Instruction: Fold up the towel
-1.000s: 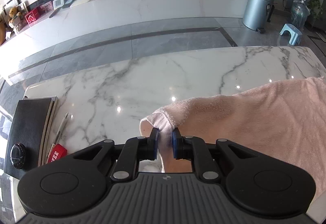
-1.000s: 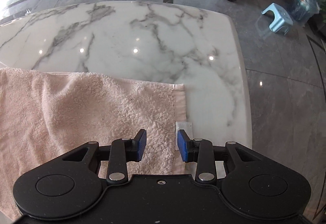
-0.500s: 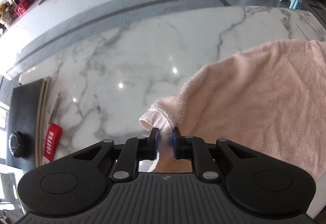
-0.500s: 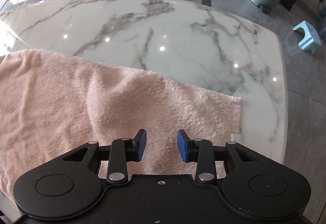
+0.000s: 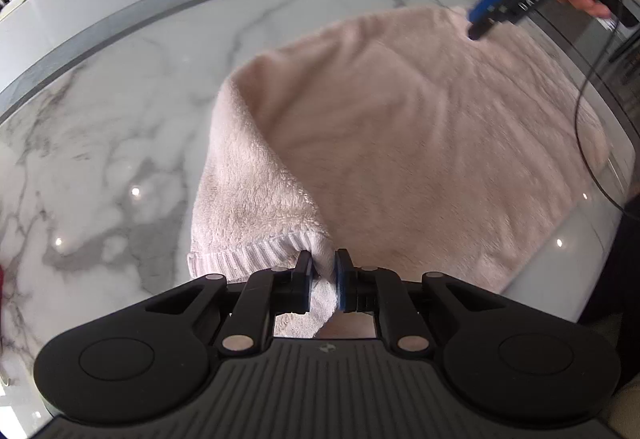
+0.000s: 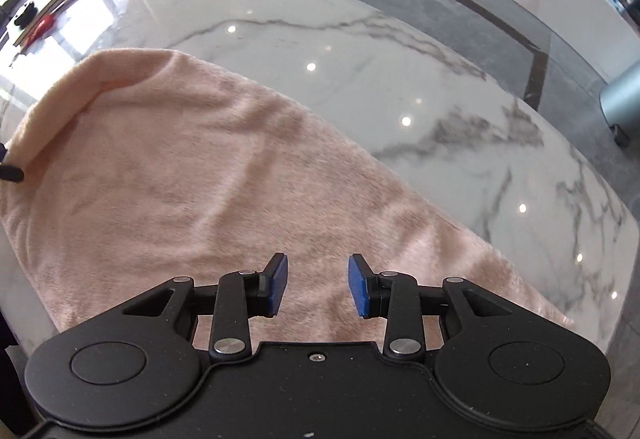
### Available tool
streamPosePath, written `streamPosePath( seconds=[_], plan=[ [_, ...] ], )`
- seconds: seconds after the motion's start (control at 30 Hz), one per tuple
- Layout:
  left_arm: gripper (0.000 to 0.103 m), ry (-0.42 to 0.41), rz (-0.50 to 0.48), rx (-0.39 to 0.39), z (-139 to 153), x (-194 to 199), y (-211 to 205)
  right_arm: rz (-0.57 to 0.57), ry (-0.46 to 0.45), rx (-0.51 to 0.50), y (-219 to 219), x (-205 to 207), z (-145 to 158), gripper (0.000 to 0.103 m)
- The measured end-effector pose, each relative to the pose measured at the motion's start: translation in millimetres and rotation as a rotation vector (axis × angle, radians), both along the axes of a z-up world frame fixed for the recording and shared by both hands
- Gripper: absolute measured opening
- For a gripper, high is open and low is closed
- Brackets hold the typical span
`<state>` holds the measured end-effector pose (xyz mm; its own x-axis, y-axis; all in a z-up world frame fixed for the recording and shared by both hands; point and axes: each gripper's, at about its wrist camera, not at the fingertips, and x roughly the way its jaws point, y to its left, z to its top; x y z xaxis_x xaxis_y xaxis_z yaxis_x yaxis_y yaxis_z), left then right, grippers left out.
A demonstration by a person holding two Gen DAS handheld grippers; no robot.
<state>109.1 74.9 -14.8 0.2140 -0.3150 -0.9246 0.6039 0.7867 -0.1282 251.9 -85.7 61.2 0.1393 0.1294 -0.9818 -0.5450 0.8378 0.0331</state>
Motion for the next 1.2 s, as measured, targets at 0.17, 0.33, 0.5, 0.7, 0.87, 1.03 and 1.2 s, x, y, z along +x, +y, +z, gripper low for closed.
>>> streamPosePath(
  seconds=[0.17,0.33,0.5,0.7,0.87,1.03,1.2],
  plan=[
    [0.011,0.076,-0.135,0.004,-10,-25,-17,0.061,0.033,-0.034,25,-16,-14,0.033],
    [0.024,0.114,-0.139,0.029,-18,-41,-15,0.076,0.078,-0.067,30,-31,-39,0.033],
    [0.043,0.098,-0.064,-0.006,-9,-48,-1,0.076,0.095,-0.081,27,-41,-54,0.033],
    [0.042,0.049,0.133,-0.056,5,-22,28,0.064,0.083,-0.067,22,-43,-55,0.034],
    [0.029,0.086,0.224,-0.045,-9,2,41,0.075,0.078,-0.074,21,-44,-54,0.034],
    [0.029,0.085,0.26,-0.02,-23,10,48,0.08,0.077,-0.066,17,-44,-54,0.034],
    [0.029,0.059,0.241,0.005,-30,7,42,0.084,0.072,-0.065,12,-42,-58,0.034]
  ],
)
